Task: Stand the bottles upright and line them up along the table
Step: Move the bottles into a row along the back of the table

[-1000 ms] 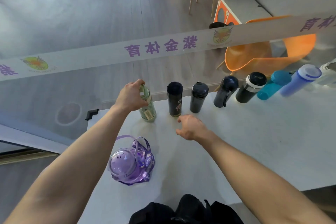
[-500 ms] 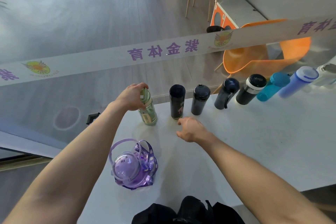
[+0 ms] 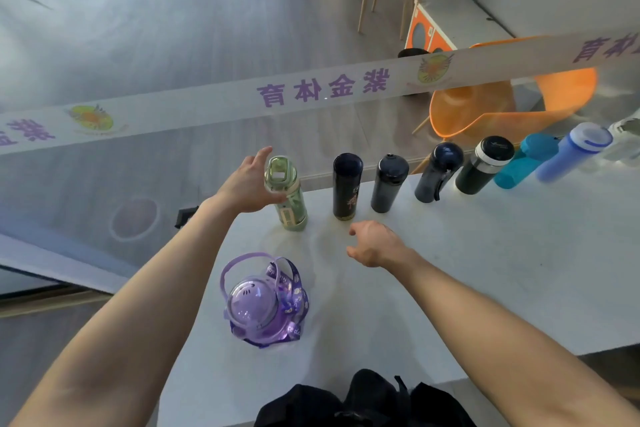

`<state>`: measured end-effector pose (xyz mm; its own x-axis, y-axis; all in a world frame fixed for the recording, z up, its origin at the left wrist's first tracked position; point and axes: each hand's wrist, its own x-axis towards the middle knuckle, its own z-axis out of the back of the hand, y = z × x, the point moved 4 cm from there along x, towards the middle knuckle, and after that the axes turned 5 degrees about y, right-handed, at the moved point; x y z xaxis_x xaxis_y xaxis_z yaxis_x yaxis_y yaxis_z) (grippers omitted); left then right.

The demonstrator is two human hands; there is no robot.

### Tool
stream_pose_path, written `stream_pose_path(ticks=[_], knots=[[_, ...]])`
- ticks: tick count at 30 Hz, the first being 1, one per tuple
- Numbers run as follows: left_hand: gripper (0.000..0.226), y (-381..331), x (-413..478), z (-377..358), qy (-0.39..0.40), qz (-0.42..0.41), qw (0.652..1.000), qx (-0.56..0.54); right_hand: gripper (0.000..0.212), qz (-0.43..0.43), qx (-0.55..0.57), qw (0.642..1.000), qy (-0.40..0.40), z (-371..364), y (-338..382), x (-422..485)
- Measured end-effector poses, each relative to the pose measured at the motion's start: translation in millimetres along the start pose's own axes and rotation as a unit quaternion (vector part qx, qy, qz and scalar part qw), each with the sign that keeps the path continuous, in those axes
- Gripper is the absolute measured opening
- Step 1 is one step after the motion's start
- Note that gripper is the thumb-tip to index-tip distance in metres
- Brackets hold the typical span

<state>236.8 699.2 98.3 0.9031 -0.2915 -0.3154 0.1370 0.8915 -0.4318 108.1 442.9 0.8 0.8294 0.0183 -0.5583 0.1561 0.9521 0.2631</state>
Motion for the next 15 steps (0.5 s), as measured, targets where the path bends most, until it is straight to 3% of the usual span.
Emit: stream_pose_path(ticks=[4, 7, 12, 15], knots=[[0.093, 26, -47, -10, -0.033, 0.044, 0.998, 0.013, 0.053, 0.01, -0.011, 1.0, 0.017, -11, 3, -6], [0.082, 37, -93, -35, -0.037, 0.068, 0.997, 0.025, 0.053, 0.028, -0.028, 0.999, 0.029, -19, 8, -12], [0.11, 50, -164, -93, 0.011, 0.081, 0.995, 0.063, 0.053, 0.053, -0.042, 0.997, 0.049, -45, 13, -26], [0.116, 56, -193, -127, -0.012, 0.072, 0.994, 0.08, 0.055, 0.069, -0.05, 0.995, 0.055, -64, 16, -33]])
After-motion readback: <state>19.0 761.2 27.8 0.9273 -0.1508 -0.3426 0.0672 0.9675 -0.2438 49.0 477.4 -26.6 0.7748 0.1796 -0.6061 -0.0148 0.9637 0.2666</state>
